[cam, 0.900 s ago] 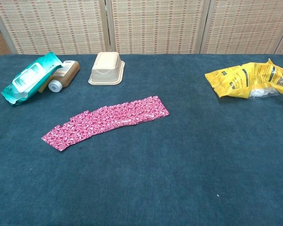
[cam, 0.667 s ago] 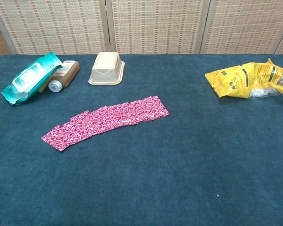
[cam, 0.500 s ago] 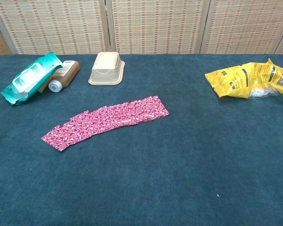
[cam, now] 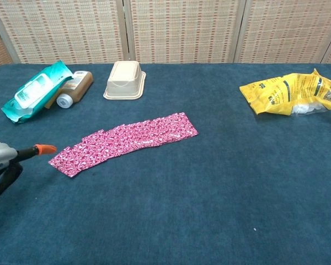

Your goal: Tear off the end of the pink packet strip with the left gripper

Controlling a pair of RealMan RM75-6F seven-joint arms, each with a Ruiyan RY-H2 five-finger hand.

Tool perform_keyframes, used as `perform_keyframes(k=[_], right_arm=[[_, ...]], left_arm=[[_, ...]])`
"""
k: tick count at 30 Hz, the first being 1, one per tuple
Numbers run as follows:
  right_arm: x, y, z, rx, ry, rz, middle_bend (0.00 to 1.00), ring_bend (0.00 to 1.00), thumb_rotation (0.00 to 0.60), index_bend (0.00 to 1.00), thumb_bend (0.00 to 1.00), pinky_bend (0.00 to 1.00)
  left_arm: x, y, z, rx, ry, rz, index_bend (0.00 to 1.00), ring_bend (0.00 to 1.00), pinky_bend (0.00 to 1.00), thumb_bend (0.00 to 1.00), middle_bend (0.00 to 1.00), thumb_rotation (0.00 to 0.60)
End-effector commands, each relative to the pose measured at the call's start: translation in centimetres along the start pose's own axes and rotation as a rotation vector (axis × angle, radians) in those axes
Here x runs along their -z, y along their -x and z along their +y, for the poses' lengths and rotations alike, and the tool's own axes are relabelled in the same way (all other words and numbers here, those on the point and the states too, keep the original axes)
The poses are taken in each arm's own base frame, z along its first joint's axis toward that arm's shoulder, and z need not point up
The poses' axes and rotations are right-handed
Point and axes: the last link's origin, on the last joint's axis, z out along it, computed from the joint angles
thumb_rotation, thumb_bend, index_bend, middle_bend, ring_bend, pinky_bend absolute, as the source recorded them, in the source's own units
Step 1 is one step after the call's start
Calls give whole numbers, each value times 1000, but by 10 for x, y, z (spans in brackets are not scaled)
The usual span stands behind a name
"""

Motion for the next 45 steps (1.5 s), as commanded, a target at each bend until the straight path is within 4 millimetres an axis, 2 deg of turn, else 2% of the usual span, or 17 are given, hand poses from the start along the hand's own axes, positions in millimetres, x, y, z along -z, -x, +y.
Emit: perform_keyframes(k=[1,10,19,29,45], right_arm=[[0,0,0,1,-1,-1,0,0,600,0,53,233],[-1,3,0,7,0,-22,0,0,600,0,53,232],[0,3,0,5,-3,-20,0,0,600,0,53,233],[0,4,0,5,-3,-27,0,0,600,0,53,233],[1,5,-1,7,-4,-32,0,0,600,0,53,233]], left_arm=[[-10,1,11,-3,20,-22,0,751,575,873,673,600],[-22,-1,22,-10,28,-27,0,762,574,873,673,600],[-26,7,18,-25,4,-102,0,771,575,873,673,600],[-21,13,4,-26,-60,-156,28,773,578,873,673,600],[9,29,-35,-25,-200,-232,133,779,590,875,673,600]])
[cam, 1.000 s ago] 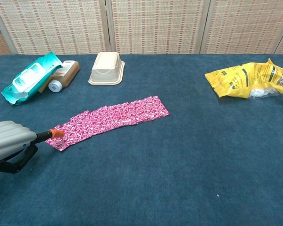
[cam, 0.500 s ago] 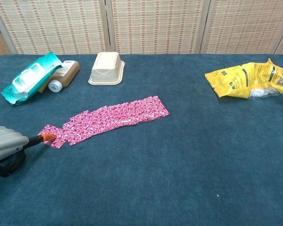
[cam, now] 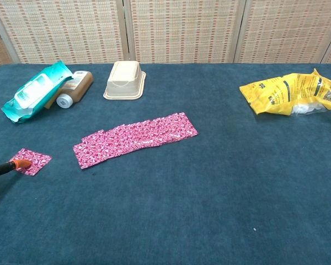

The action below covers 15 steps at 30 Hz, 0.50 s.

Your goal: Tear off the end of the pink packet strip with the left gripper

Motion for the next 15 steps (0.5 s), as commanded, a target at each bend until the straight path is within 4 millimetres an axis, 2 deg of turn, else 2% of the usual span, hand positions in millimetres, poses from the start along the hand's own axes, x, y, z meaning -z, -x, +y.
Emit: perform_keyframes(k=[1,4,7,10,15], right_arm=[[0,0,0,0,0,-1,0,0,600,0,52,233],[0,1,0,0,1,-3,0,0,600,0,53,233],[0,1,0,0,1,-3,0,0,600,0,53,233],[0,1,0,0,3,-3,0,0,600,0,53,233],[0,0,0,-3,3,-3,0,0,600,0,53,233]], left_arm=[[2,3,-8,3,-29,-10,136,779,591,875,673,600],[3,2,-14,8,-61,-2,131,779,592,875,674,600],[3,-4,-15,23,-76,25,65,779,595,876,673,600],[3,-13,-10,42,-61,67,1,779,600,876,673,600],[0,-29,9,37,5,125,0,779,606,876,675,600]])
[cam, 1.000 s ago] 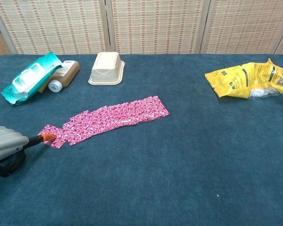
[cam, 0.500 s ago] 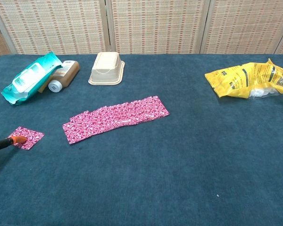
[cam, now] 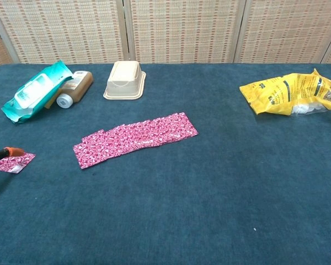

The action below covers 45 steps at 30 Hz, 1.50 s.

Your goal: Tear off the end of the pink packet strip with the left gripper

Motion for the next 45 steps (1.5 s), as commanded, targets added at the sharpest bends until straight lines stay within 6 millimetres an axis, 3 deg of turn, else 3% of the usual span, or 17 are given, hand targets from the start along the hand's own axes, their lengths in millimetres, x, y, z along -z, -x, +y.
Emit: perform_keyframes(k=[1,7,15,22,45], right_arm=[[0,0,0,-2,0,1,0,0,600,0,53,233],[0,-2,1,-6,0,6,0,0,600,0,52,233],[0,-3,1,-7,-1,5,0,0,600,0,52,233],[0,-3,1,-7,1,3,0,0,600,0,53,233],[0,-2,1,-5,0,0,0,0,600,0,52,233]], left_arm=[[-3,-10,15,1,48,33,0,779,607,876,675,600],[-7,-19,42,-12,138,49,0,781,608,875,676,600],[-18,-22,63,-2,173,29,0,787,609,876,677,600],[-26,-30,66,17,158,43,0,787,612,875,678,600],[-39,-24,82,7,178,-37,0,794,613,876,679,600]])
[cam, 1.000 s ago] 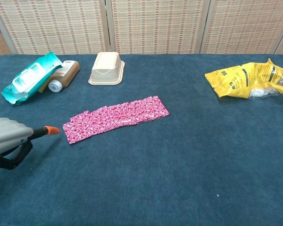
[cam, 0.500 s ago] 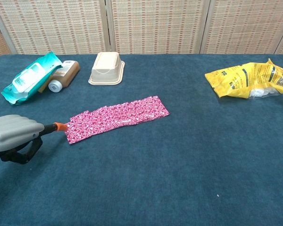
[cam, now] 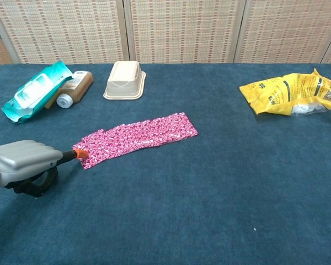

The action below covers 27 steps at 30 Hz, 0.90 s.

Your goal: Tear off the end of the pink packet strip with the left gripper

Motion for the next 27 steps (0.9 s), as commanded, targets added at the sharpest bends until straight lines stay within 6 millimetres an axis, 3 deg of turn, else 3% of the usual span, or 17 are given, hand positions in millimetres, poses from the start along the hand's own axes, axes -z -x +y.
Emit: perform_keyframes(k=[1,9,20,27], right_arm=[[0,0,0,0,-1,2,0,0,600,0,53,233],[0,0,0,-1,-1,3,0,0,600,0,53,233],[1,1,-1,0,-2,1,0,0,600,0,52,233],[0,2,-1,2,-2,-4,0,0,600,0,53,233]], left_arm=[[-1,2,-2,-5,-7,-14,0,794,613,876,678,600],[3,8,-8,-14,-24,-36,0,796,616,877,678,600],[34,35,-32,31,-95,-73,0,797,619,875,678,600],[48,44,-35,66,-106,-77,0,797,621,876,678,600]])
